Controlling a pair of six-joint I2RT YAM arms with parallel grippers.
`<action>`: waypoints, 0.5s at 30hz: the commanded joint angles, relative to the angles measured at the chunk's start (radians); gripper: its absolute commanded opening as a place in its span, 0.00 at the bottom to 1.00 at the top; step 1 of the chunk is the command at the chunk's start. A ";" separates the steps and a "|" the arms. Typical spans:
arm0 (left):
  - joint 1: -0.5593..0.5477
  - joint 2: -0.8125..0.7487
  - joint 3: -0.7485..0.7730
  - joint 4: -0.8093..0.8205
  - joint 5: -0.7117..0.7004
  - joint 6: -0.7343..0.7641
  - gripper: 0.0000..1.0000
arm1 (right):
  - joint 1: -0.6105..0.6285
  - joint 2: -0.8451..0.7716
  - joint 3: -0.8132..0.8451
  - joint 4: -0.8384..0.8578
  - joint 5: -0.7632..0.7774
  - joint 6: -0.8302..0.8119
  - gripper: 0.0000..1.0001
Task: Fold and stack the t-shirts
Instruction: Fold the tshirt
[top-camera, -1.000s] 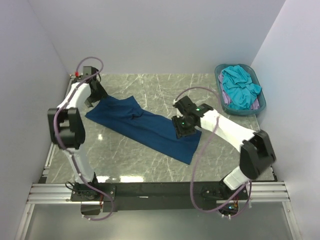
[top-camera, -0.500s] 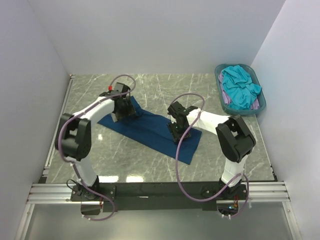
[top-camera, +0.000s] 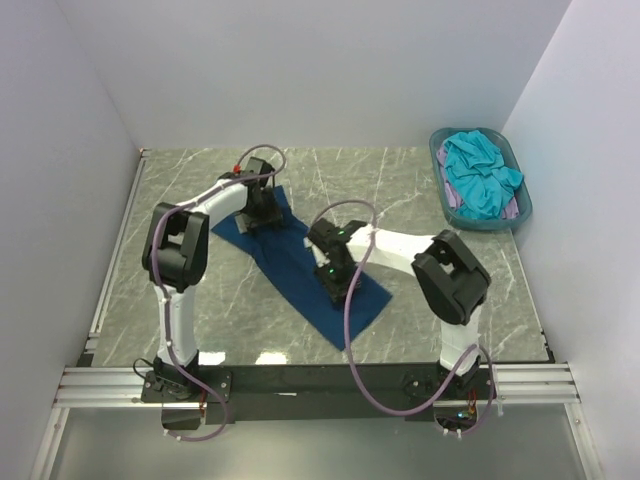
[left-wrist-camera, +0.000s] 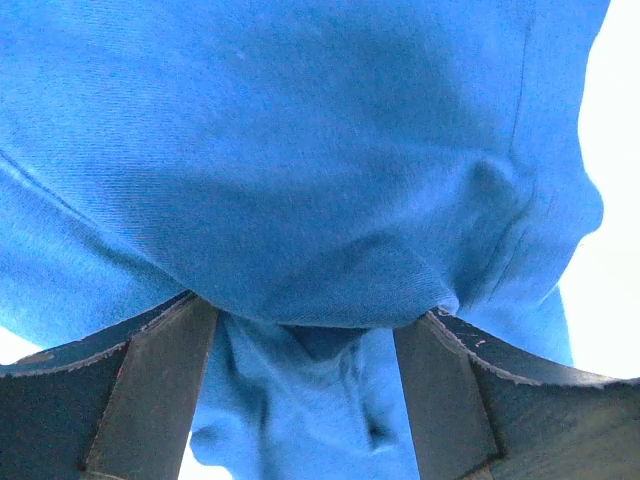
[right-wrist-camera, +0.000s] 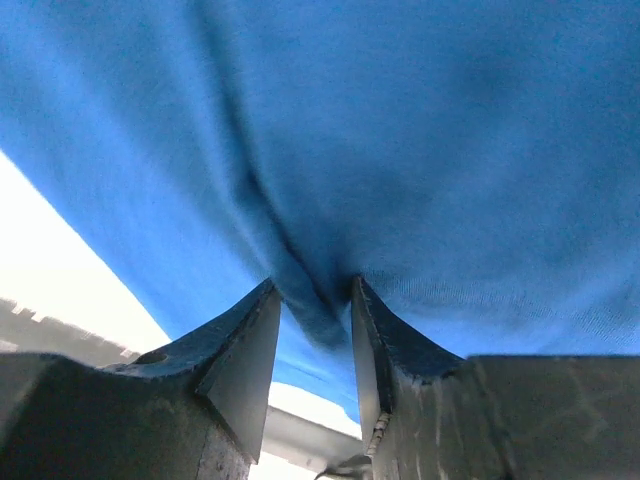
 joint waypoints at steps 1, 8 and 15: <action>-0.024 0.122 0.076 0.021 0.031 0.050 0.76 | 0.093 0.067 0.067 -0.105 -0.133 -0.030 0.41; -0.110 0.266 0.296 -0.010 0.060 0.144 0.76 | 0.225 0.175 0.273 -0.198 -0.158 -0.059 0.42; -0.182 0.286 0.329 0.007 0.091 0.189 0.76 | 0.288 0.182 0.302 -0.205 -0.132 -0.055 0.42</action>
